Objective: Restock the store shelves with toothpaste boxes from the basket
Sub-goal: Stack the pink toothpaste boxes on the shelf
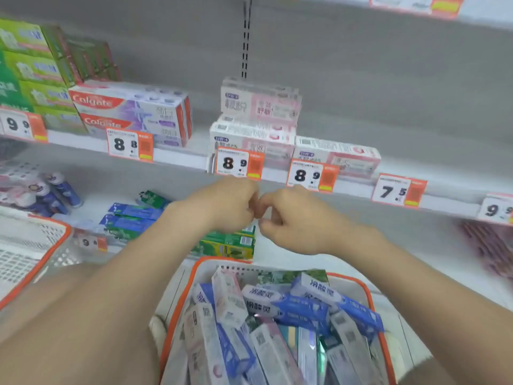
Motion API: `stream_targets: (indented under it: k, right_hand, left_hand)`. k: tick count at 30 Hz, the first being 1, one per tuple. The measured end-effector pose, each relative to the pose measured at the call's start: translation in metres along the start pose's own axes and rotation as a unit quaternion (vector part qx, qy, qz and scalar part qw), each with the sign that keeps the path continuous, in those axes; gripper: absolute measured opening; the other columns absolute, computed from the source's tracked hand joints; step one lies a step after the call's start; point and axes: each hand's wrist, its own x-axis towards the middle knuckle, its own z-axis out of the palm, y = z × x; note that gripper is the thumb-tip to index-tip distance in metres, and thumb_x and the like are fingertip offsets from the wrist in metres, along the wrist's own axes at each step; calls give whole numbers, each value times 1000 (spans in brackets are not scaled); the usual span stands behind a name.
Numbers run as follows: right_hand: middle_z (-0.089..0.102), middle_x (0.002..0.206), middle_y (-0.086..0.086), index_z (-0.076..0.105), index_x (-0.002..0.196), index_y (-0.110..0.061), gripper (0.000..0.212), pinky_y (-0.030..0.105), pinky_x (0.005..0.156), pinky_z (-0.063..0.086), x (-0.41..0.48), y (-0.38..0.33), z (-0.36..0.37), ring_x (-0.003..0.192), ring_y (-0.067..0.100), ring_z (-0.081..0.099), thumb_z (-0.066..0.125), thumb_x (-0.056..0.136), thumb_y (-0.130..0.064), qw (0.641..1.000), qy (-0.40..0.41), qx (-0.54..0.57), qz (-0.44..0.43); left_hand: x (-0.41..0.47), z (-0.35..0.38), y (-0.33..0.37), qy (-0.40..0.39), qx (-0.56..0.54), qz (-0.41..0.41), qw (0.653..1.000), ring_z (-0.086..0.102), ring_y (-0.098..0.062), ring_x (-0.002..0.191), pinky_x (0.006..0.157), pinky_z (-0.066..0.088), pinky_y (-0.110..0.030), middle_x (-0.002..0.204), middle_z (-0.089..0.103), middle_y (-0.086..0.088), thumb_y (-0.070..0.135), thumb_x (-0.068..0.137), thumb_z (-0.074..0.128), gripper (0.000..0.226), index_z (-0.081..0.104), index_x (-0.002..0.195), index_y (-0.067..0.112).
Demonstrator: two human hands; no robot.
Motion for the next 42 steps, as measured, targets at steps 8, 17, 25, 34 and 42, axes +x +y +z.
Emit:
stream_targets:
  k: [8, 17, 25, 34, 42]
  right_hand:
    - [50, 88, 4, 57, 111, -15, 17, 36, 71, 51, -83, -10, 65, 80, 26, 58, 45, 102, -23, 941, -303, -147, 39]
    - [54, 95, 4, 52, 107, -14, 8, 33, 60, 47, -96, -2, 107, 84, 25, 62, 53, 99, -15, 925, -330, -187, -26]
    - [41, 91, -5, 21, 148, -7, 84, 41, 70, 51, -123, 3, 170, 86, 31, 59, 61, 97, -59, 937, -332, -95, 45]
    - [62, 112, 6, 22, 150, -10, 108, 40, 75, 59, -128, 15, 202, 97, 25, 65, 79, 77, -66, 949, -247, 18, 197]
    - [69, 95, 0, 42, 129, -13, 65, 31, 54, 58, -102, 26, 148, 76, 14, 71, 71, 89, -54, 915, -225, 211, 260]
  left_hand:
    - [-41, 86, 28, -319, 185, -43, 928, 67, -23, 75, 49, 47, -20, 100, 70, -3, 47, 98, 67, 52, 63, 135, 11]
    - [-55, 171, -10, -355, 151, -125, 914, 56, -32, 132, 105, 51, -45, 156, 48, -12, 76, 87, 63, 127, -9, 165, 7]
    - [-53, 174, -28, -280, 44, -170, 944, 57, -26, 92, 73, 59, -35, 109, 45, -4, 49, 96, 71, 49, 61, 116, 5]
    - [-61, 172, -13, -336, 67, -186, 921, 53, -18, 75, 55, 41, -25, 97, 53, -3, 30, 99, 67, 38, 54, 126, 6]
    - [-61, 161, -26, -326, -35, -227, 917, 73, -30, 94, 82, 65, -40, 119, 62, -11, 22, 95, 72, 36, 56, 125, 9]
